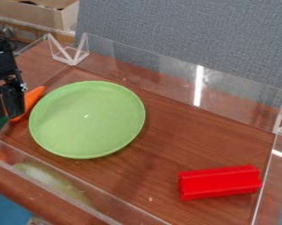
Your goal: Put the carrot on the left side
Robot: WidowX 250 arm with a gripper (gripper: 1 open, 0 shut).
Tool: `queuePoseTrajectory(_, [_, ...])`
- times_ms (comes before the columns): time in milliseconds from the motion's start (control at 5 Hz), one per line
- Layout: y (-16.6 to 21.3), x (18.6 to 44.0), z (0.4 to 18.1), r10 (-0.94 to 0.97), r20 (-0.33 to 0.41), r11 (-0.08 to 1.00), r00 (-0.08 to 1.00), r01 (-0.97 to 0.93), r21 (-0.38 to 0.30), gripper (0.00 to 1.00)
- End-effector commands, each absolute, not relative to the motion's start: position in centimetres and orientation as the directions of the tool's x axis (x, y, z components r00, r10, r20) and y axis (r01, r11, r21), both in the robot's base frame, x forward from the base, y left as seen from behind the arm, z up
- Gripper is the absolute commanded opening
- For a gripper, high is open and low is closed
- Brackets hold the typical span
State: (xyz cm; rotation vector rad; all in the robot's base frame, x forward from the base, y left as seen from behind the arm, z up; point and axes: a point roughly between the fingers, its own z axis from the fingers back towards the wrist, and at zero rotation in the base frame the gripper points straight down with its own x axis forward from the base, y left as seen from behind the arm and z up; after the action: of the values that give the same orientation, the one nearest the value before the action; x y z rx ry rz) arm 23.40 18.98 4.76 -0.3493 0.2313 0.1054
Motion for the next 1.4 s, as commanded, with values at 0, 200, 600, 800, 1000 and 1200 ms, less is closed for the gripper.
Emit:
queuePoseTrajectory(0, [19.3, 25.1, 6.5, 0.029, -0.204, 0.951, 0.979, -0.09, -0.297, 0.0])
queuePoseTrajectory(200, [19.4, 25.5, 6.4, 0.085, -0.201, 0.947, 0.976, -0.141, -0.287, 0.0])
queuePoseTrajectory(600, [19.2, 25.7, 6.6, 0.122, -0.216, 0.95, 0.969, -0.177, -0.256, 1.0])
queuePoseTrajectory(800, [19.3, 25.7, 8.3, 0.121, -0.201, 0.957, 0.972, -0.168, -0.238, 1.0])
queuePoseTrajectory(1000, [18.3, 26.0, 10.5, 0.078, -0.172, 0.968, 0.982, -0.116, -0.222, 1.0])
queuePoseTrajectory(1200, [17.1, 26.9, 12.6, 0.022, -0.137, 0.979, 0.99, -0.05, -0.198, 1.0])
